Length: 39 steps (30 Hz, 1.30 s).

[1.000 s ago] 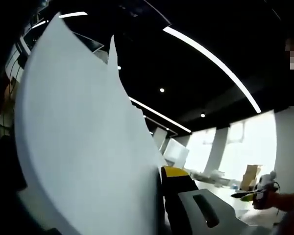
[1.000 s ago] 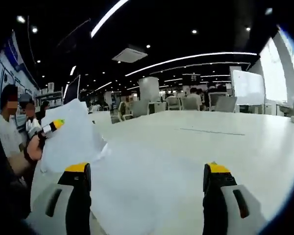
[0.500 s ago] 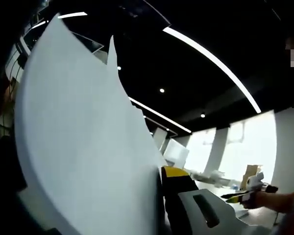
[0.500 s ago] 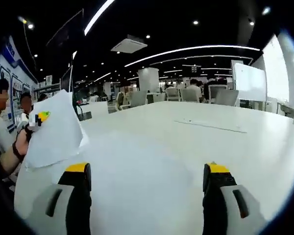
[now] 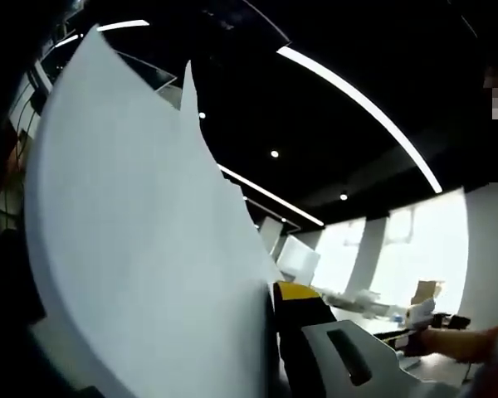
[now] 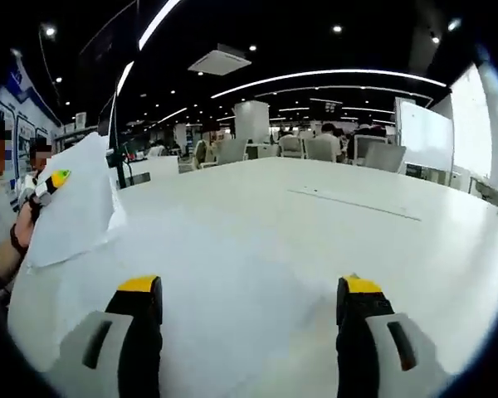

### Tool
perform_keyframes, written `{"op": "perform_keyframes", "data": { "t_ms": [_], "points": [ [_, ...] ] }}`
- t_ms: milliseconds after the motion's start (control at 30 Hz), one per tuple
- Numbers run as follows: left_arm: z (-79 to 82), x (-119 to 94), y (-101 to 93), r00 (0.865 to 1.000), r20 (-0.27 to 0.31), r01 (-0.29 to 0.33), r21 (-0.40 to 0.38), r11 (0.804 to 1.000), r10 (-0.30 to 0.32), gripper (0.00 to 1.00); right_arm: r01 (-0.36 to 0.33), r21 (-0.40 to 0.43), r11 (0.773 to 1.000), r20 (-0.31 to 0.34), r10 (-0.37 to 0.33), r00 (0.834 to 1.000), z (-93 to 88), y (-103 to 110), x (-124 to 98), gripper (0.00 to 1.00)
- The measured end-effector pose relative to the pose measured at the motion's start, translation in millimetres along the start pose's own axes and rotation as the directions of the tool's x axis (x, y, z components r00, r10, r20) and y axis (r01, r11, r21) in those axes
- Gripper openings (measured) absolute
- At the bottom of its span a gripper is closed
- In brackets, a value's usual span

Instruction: Organize the stack of printing papers by aligning and flattening the scattered papers on the table

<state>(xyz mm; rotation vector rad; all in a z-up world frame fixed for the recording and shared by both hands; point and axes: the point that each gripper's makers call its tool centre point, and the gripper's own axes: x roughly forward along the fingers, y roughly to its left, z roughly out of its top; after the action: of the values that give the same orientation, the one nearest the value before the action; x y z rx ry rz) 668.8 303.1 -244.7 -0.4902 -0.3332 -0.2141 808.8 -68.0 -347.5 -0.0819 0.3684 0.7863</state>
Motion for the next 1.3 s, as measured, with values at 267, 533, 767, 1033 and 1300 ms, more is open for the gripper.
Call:
{"op": "perform_keyframes", "data": {
  "t_ms": [267,533,767,1033,1300],
  "points": [
    [0.3,0,0.4,1.000,0.001,-0.001,0.000,1.000,0.001,0.09,-0.024,-0.065,0.998,-0.045,0.021,0.999,-7.7,5,2,0.70],
    [0.6,-1,0.8,1.000,0.001,-0.004,0.001,1.000,0.004,0.09,-0.020,-0.071,0.997,-0.033,0.017,0.999,-6.3,9,0,0.65],
    [0.9,-1,0.5,1.000,0.001,-0.006,0.003,1.000,0.006,0.09,-0.050,-0.086,0.995,-0.026,0.048,0.998,-6.5,20,-3,0.49],
    [1.2,-1,1.1,1.000,0.001,-0.007,0.003,1.000,0.007,0.09,-0.065,-0.089,0.994,-0.024,0.064,0.998,-6.3,32,-3,0.41],
    [1.5,-1,1.0,1.000,0.002,-0.008,0.003,1.000,0.008,0.09,-0.073,-0.093,0.993,-0.025,0.071,0.997,-6.7,45,-9,0.36]
  ]
}}
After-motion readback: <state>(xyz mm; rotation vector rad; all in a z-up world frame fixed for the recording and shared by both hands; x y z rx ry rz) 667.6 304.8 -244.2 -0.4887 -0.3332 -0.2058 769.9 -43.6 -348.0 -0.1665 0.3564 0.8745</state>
